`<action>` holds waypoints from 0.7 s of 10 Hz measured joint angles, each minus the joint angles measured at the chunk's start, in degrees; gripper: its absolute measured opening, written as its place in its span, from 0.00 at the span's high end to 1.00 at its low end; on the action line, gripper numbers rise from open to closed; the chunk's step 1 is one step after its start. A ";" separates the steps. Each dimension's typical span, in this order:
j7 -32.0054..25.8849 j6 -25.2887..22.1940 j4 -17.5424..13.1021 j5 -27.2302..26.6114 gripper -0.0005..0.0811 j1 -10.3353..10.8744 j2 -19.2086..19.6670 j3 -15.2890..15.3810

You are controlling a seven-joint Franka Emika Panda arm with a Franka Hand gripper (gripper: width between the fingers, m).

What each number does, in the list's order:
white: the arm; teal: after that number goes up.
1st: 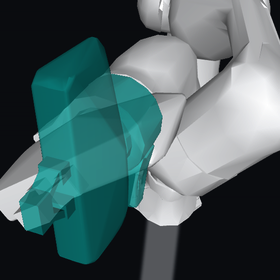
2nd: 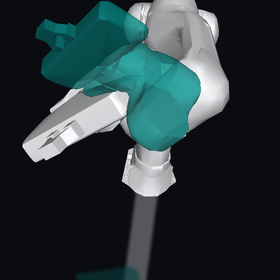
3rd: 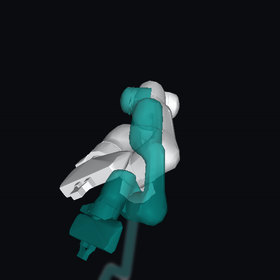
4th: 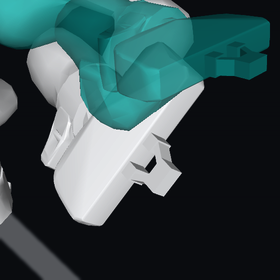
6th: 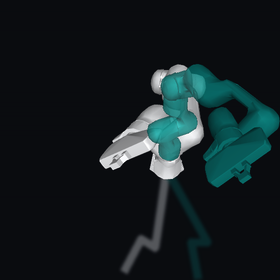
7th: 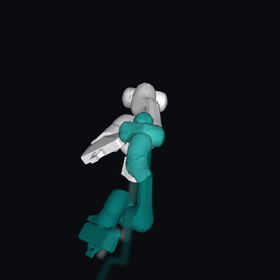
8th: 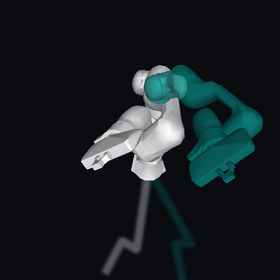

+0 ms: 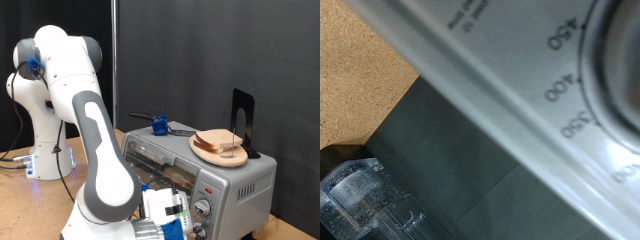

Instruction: Make a piece of toast with the oven

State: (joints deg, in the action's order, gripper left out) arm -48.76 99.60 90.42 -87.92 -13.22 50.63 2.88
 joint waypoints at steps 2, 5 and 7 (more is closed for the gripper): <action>0.22 -1.52 1.48 0.01 0.62 -1.45 -1.11 -0.10; 2.29 -2.23 4.68 0.01 0.27 -2.97 -3.80 -0.43; 5.65 -2.37 8.51 0.01 0.07 -4.34 -7.75 -1.20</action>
State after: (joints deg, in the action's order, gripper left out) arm -43.10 97.24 98.93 -87.91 -17.56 42.88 1.68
